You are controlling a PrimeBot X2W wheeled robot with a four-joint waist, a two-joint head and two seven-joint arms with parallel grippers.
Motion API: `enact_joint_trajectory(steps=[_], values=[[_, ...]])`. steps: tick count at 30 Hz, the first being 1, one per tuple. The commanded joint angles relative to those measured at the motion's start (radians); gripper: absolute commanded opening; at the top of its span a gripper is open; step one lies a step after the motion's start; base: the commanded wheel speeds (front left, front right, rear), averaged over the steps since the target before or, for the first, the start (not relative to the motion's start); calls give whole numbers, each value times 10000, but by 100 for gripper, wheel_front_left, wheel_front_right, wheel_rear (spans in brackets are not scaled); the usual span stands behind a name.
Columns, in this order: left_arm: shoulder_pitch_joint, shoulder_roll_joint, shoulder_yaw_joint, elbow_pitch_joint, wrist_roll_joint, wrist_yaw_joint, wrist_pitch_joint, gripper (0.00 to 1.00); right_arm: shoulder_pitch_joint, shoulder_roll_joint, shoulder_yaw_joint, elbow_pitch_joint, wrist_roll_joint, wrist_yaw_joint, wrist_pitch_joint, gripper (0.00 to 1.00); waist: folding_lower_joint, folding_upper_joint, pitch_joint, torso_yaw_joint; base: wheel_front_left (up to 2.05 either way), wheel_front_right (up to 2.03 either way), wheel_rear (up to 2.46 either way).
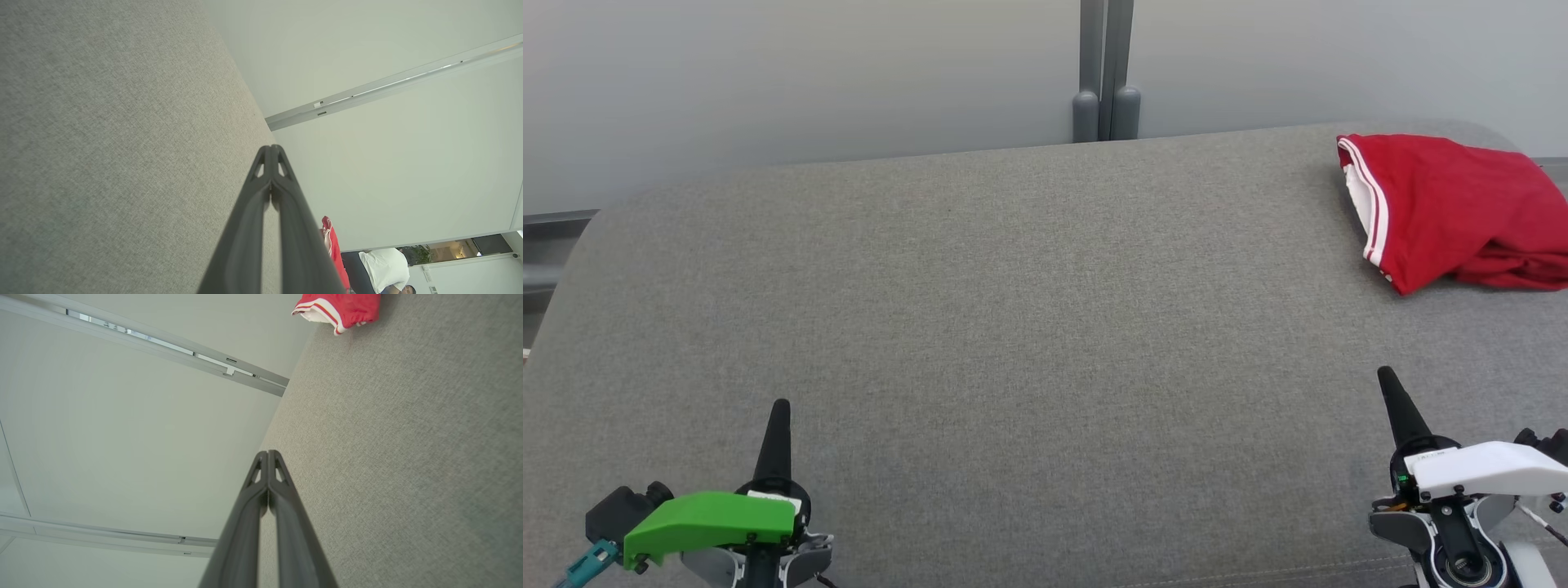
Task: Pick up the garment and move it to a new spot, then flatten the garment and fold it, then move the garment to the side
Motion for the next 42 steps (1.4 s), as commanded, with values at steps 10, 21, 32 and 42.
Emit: enact_joint_trajectory(steps=[10, 21, 32, 42], values=[[-410, -76, 216, 70, -895, -272, 230, 0, -203, -68, -241, -29, 1088, 5, 356, 0, 0, 0, 19, -18, 0, 0, 0], [-552, -184, 359, 167, -1651, -436, 415, 0, -250, -64, -433, -6, 1958, 5, 647, 0, 0, 0, 39, -37, 0, 0, 0], [-669, -255, 473, 251, -2284, -567, 588, 0, -278, -61, -587, 15, 2703, 4, 895, 0, 0, 0, 57, -54, 0, 0, 0], [-797, -319, 599, 340, -2852, -695, 722, 0, -295, -55, -743, 35, 3390, 4, 1133, 0, 0, 0, 76, -71, 0, 0, 0]])
